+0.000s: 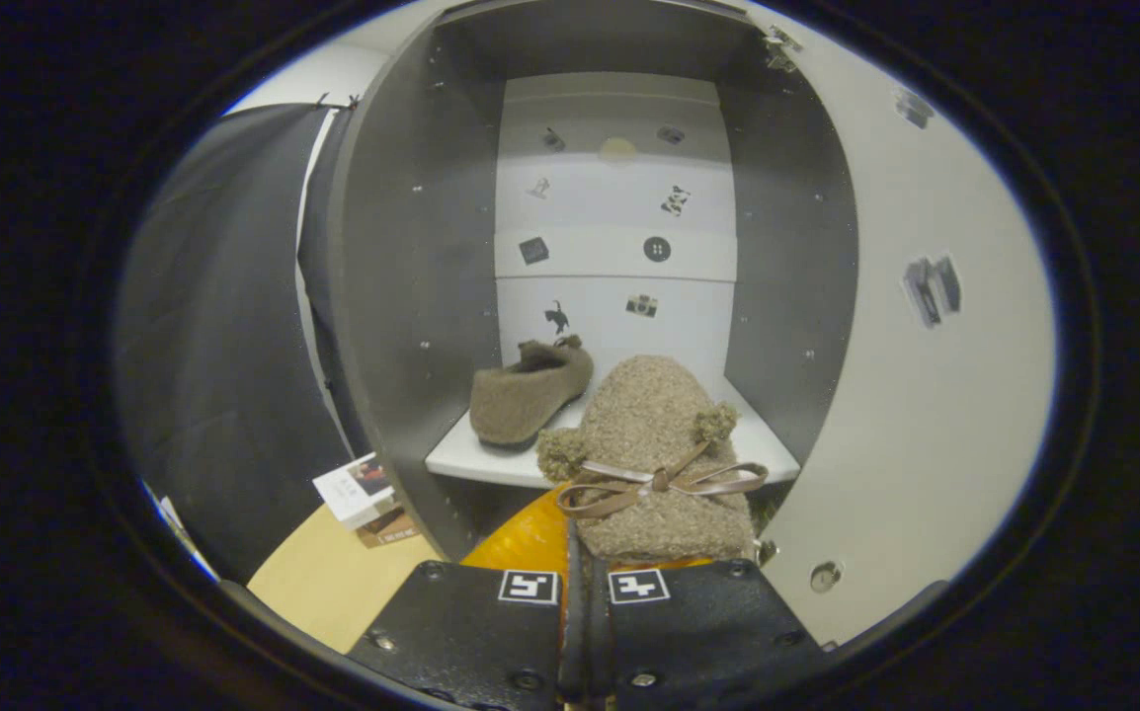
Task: Open the shoe cabinet door, grab the shoes and put them into the shoe cabinet, then close the shoe cabinet door.
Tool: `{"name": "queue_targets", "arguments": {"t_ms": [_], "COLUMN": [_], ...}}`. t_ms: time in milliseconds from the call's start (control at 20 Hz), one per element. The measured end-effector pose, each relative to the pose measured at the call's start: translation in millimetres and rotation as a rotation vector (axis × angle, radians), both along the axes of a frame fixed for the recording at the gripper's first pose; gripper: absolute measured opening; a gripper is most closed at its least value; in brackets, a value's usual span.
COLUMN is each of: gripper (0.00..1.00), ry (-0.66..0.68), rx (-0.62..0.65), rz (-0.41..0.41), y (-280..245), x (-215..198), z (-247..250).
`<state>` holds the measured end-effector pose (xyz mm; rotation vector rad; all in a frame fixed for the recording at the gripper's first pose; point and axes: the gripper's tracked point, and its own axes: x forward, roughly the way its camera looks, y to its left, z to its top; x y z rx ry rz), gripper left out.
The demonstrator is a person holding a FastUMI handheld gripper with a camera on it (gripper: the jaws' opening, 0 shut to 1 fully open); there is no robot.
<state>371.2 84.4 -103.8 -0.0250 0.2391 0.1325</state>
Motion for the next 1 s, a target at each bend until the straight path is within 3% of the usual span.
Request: {"name": "queue_targets", "arguments": {"t_ms": [500,750,1000], "gripper": [0.06,0.06,0.06], "ry": [-0.026,0.045,0.173], "rx": [-0.033,-0.019,0.045], "rz": [-0.050,-0.060,-0.054], "y": [-3,-1,6], "x": [123,172,196], "z": [39,25,0]}}
